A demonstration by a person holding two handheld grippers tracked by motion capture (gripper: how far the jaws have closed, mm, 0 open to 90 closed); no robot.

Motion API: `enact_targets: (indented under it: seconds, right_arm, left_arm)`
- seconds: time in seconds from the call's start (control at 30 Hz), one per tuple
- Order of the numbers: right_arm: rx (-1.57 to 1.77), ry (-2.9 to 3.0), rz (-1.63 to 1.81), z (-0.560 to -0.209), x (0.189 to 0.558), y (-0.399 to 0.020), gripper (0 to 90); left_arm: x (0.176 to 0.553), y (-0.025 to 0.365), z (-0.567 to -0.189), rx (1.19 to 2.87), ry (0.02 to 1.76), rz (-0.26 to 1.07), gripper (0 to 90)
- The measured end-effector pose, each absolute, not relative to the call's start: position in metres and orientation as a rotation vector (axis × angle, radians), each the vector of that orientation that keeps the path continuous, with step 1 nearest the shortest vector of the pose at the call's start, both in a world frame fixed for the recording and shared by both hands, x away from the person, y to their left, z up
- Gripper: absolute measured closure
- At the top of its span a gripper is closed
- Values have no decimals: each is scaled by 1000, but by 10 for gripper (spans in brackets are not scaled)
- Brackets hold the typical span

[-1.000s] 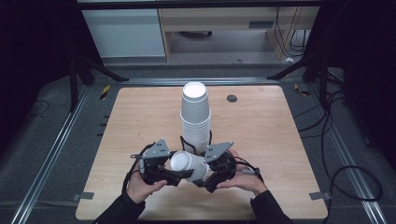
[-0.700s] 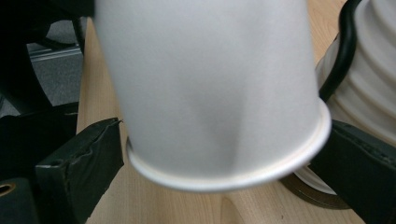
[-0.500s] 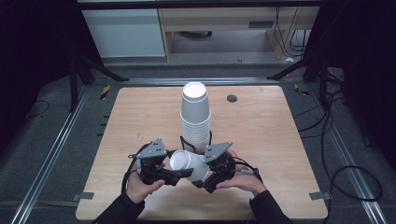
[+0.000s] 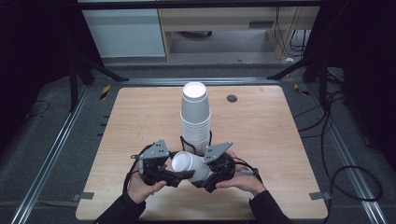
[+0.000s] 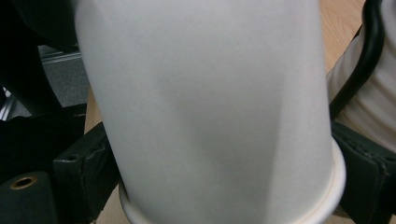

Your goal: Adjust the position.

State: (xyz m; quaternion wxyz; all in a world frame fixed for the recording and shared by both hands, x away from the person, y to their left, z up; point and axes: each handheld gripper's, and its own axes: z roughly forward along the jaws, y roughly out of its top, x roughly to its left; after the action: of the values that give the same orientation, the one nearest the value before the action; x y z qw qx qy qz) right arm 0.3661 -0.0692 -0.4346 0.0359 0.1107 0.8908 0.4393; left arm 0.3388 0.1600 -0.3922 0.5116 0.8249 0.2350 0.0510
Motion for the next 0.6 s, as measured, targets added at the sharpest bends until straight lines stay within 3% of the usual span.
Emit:
enact_targets:
  seconds: [0.6]
  right_arm:
    - [345,2708,1249,-425,372,-85,94]
  left_arm:
    - [341,163,-393,2029,582,169,161]
